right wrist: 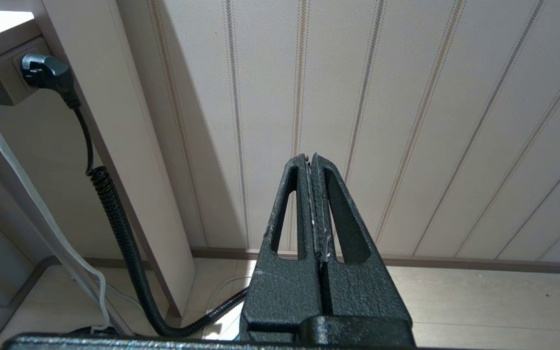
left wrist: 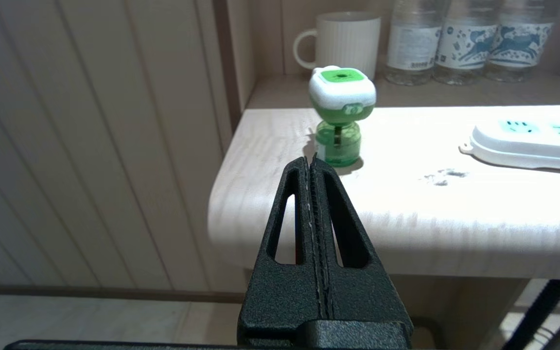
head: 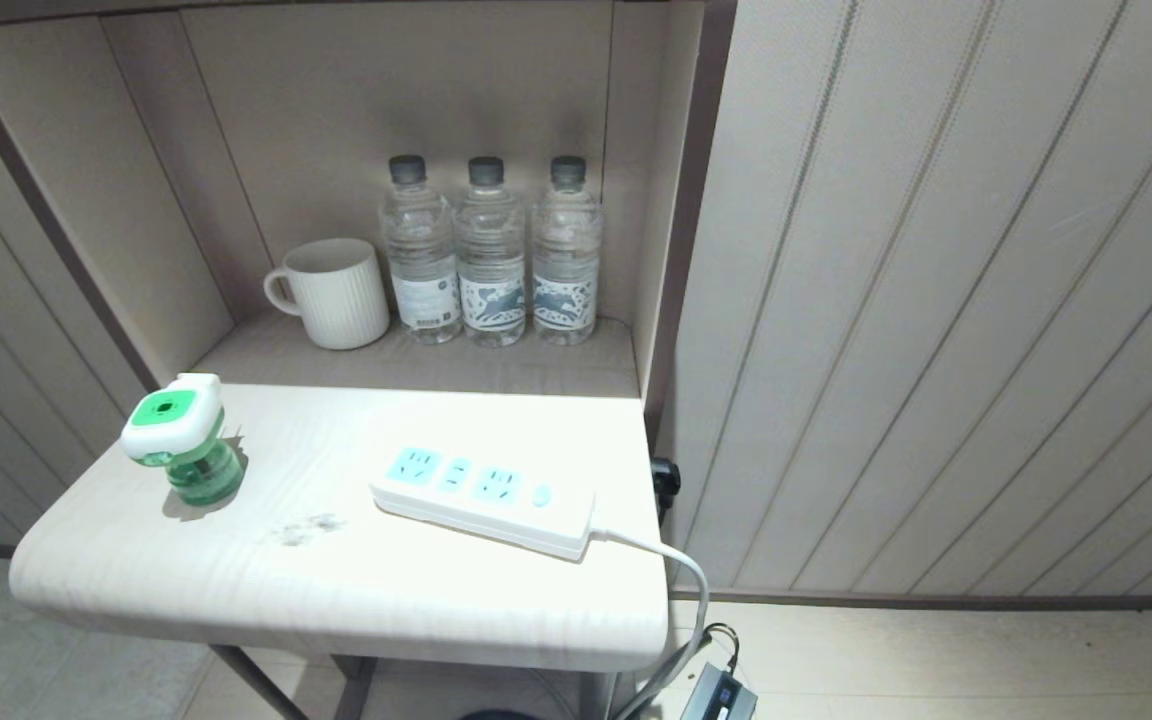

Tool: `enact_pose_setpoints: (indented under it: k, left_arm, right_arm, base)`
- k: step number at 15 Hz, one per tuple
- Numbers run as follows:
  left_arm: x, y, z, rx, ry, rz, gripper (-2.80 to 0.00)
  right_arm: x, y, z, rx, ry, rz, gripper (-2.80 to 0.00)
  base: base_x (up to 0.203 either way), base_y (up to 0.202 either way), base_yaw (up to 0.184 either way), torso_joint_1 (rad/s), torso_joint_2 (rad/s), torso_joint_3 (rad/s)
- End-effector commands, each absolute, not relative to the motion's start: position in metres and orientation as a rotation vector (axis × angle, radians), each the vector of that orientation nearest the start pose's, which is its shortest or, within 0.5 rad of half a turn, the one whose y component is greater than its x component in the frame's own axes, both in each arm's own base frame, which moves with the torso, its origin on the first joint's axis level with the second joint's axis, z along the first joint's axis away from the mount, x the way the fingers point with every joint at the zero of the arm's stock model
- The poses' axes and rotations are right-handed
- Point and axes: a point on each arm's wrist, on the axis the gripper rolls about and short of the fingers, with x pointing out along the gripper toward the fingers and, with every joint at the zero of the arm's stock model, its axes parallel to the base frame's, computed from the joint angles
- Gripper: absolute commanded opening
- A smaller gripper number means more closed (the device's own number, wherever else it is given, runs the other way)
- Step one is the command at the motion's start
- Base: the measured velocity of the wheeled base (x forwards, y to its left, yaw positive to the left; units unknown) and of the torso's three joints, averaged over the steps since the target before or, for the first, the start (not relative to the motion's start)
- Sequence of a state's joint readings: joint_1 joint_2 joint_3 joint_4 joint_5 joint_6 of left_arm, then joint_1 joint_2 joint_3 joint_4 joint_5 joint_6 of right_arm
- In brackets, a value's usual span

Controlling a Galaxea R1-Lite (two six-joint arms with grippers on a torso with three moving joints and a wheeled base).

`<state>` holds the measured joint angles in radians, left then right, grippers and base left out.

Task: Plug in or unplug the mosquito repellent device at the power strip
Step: Pick up the mosquito repellent liquid

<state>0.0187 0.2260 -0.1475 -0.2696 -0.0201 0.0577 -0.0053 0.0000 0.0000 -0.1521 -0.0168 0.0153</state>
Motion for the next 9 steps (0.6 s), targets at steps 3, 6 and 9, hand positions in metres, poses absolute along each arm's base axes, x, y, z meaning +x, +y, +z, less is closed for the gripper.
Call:
enact_pose_setpoints:
  k: [3,6,9]
  left_arm:
    - [0.028,-0.001,0.161,0.061,-0.055,-0.063,-2.71]
    - [0.032,-0.002,0.165,-0.003,-0.05,-0.115,0.0]
    - [0.04,-0.002,0.19,-0.115,-0.077,-0.135,0.0]
  right_arm:
    - [-0.024,0.0,0.091,0.016,-0.154,-0.02,-2.8]
    - [-0.024,0.0,0.091,0.016,-0.152,-0.02,-2.8]
    - [-0.024,0.0,0.091,0.016,-0.154,-0.021,-2.8]
  base:
    - [0.0,0.0,0.0,0.0,0.0,0.0]
    - [0.0,0.0,0.0,0.0,0.0,0.0]
    - [0.0,0.0,0.0,0.0,0.0,0.0]
